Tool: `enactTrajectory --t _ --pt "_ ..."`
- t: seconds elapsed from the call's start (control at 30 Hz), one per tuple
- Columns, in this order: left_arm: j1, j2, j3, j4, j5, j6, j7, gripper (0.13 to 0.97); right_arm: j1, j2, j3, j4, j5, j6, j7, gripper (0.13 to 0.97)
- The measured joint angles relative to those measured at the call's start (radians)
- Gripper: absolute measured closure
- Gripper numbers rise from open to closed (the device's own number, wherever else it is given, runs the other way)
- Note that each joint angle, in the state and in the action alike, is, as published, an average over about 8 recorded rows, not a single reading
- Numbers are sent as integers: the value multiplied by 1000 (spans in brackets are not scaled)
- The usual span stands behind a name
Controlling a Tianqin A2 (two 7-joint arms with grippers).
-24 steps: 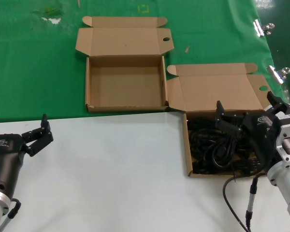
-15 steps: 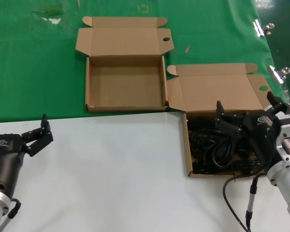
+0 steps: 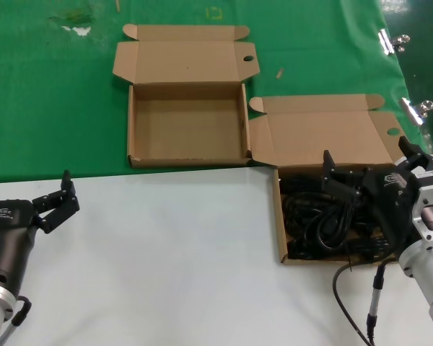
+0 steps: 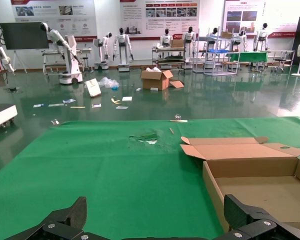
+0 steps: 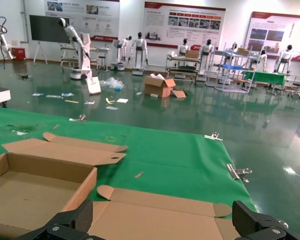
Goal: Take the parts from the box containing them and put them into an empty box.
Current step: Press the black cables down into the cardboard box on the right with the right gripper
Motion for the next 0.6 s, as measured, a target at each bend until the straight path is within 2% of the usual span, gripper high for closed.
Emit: enactTrajectory --t 0.3,0.6 --pt "0 0 0 0 0 0 0 132 3 12 -13 -2 6 6 6 129" --pt "0 0 0 0 0 0 0 136 14 88 -89 -19 27 35 13 129"
